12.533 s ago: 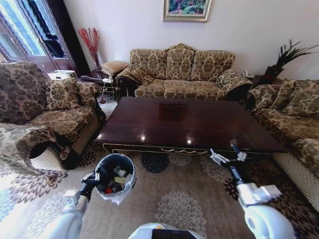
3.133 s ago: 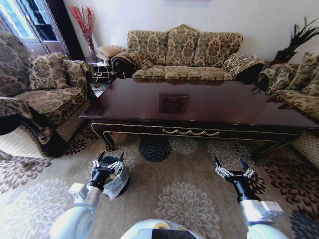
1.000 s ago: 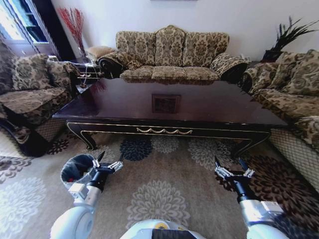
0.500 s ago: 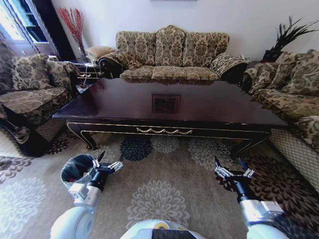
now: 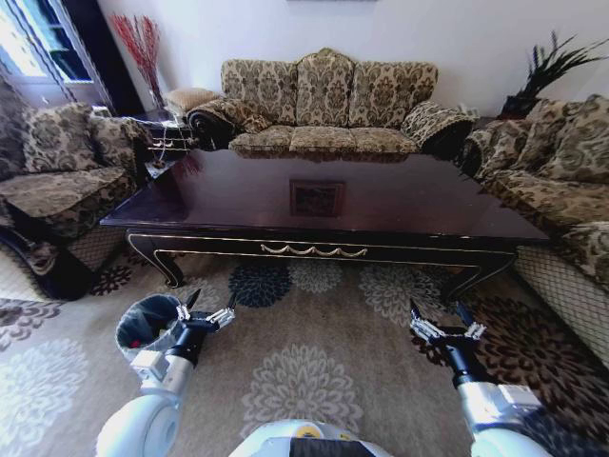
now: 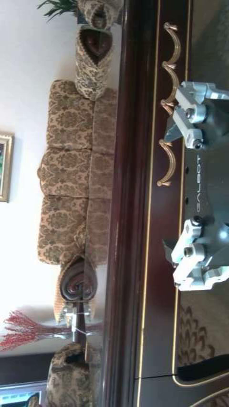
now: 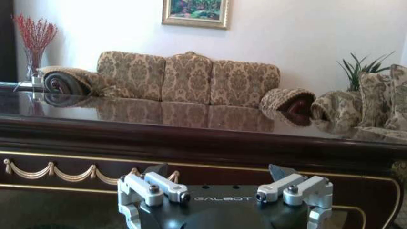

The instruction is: Move to the front of the table and place the trash on the table into the trash bin.

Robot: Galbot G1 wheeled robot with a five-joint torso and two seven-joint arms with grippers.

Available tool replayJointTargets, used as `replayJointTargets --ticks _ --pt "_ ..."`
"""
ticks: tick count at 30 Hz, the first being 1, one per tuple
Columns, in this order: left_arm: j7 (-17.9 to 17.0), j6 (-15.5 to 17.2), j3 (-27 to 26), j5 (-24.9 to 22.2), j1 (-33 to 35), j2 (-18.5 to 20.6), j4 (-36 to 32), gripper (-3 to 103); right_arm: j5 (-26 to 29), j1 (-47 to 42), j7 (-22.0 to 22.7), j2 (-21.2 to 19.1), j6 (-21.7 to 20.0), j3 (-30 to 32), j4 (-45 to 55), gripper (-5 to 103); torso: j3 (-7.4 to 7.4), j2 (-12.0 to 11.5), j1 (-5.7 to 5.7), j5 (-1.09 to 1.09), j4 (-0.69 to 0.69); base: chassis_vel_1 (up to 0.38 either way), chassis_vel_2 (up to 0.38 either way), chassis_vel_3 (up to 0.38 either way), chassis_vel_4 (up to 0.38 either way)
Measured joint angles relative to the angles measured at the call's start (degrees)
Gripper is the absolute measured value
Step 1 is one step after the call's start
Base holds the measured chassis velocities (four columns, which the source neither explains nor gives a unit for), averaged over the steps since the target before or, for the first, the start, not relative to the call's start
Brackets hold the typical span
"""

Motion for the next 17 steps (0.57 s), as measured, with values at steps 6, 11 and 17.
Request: replayJointTargets --ticks 6,11,17 --pt "0.00 0.00 0.00 0.00 0.00 0.00 0.00 100 0.00 0.00 0.00 0.00 0.00 0.00 0.00 100 0.00 0.00 0.00 0.00 0.00 0.000 0.000 0.000 0.000" --pt "0.00 0.00 0.00 0.00 0.00 0.00 0.00 100 0.00 0.00 0.00 0.00 0.00 0.00 0.00 100 0.00 0.00 0.00 0.00 0.00 0.000 0.000 0.000 0.000" --pt "0.00 0.00 0.00 0.00 0.00 0.00 0.00 100 0.00 0.00 0.00 0.00 0.00 0.00 0.00 100 0.00 0.00 0.00 0.00 0.00 0.000 0.000 0.000 0.000"
